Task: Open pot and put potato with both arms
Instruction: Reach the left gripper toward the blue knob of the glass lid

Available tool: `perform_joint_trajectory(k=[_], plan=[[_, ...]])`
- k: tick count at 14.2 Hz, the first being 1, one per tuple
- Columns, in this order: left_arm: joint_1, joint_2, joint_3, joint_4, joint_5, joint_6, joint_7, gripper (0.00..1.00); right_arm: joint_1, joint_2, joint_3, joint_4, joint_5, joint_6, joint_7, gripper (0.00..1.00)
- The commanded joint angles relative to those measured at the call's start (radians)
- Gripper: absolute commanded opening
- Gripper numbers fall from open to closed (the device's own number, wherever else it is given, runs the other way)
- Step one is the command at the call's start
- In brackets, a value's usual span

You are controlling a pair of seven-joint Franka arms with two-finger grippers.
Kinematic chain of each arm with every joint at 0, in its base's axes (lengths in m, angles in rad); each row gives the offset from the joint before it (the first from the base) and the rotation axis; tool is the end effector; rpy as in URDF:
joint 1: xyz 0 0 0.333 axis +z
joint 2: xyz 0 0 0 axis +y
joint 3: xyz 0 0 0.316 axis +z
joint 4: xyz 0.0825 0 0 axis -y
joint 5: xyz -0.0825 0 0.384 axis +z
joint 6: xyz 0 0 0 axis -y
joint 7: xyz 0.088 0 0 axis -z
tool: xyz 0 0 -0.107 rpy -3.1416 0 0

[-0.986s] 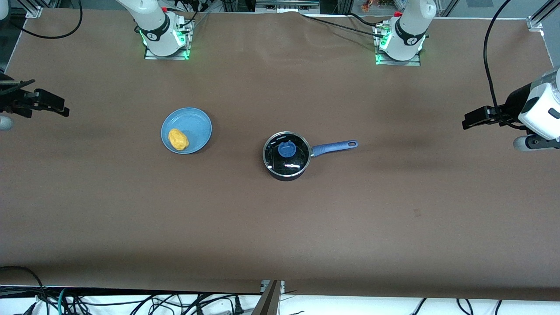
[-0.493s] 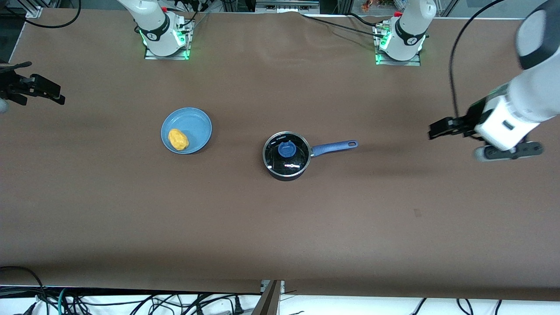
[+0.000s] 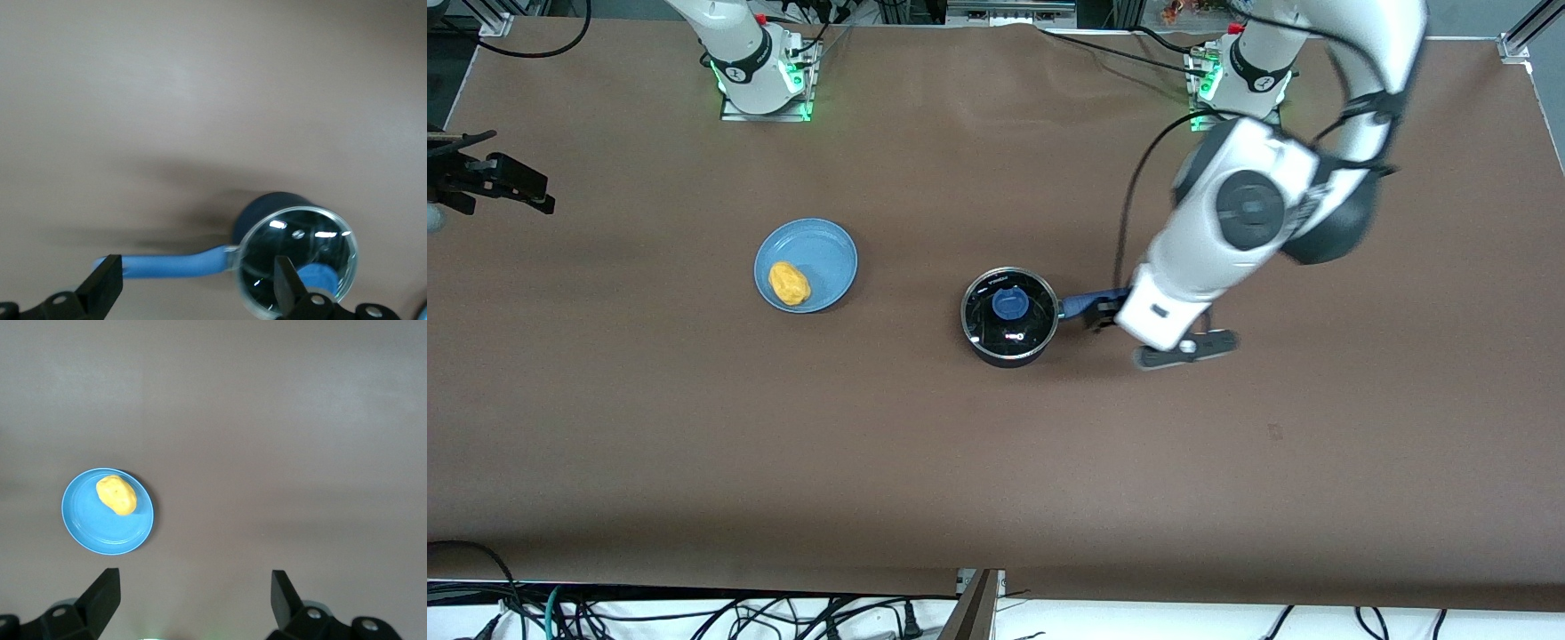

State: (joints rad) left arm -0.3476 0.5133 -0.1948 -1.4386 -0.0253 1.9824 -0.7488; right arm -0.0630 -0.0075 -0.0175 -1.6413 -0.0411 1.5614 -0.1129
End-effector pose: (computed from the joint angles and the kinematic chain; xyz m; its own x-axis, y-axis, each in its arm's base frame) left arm 0.6150 -0.3445 0.4028 0.9701 0.2369 -0.0533 0.2415 -0.9639 0.1122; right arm 0.5465 -0.0486 0.5948 0.9966 0.0322 -0.0765 0.0347 -0.9989 0.0325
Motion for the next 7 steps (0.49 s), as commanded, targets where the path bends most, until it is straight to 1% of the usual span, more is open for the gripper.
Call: perform_joint_trajectory(k=[1,3,4,6,7], plan=[[-0.08,0.085,0.011,0.055,0.06,0.078,-0.087,1.0,-0.014,-0.012,0.014,-0.012,-0.009,-0.015,0.016,1.0],[-0.138,0.164,0.015,0.137,0.087,0.078,-0.147,1.0,-0.015,-0.012,0.011,-0.012,-0.009,-0.017,0.015,1.0],[-0.163,0.188,0.017,0.161,0.09,0.078,-0.18,1.0,-0.017,-0.011,0.01,-0.012,-0.009,-0.02,0.016,1.0],[-0.191,0.203,0.018,0.152,0.103,0.079,-0.193,1.0,-0.015,-0.009,0.011,-0.012,-0.008,-0.023,0.018,1.0],[-0.204,0.212,0.017,0.146,0.132,0.079,-0.201,1.0,-0.015,-0.009,0.011,-0.012,-0.006,-0.023,0.016,1.0]])
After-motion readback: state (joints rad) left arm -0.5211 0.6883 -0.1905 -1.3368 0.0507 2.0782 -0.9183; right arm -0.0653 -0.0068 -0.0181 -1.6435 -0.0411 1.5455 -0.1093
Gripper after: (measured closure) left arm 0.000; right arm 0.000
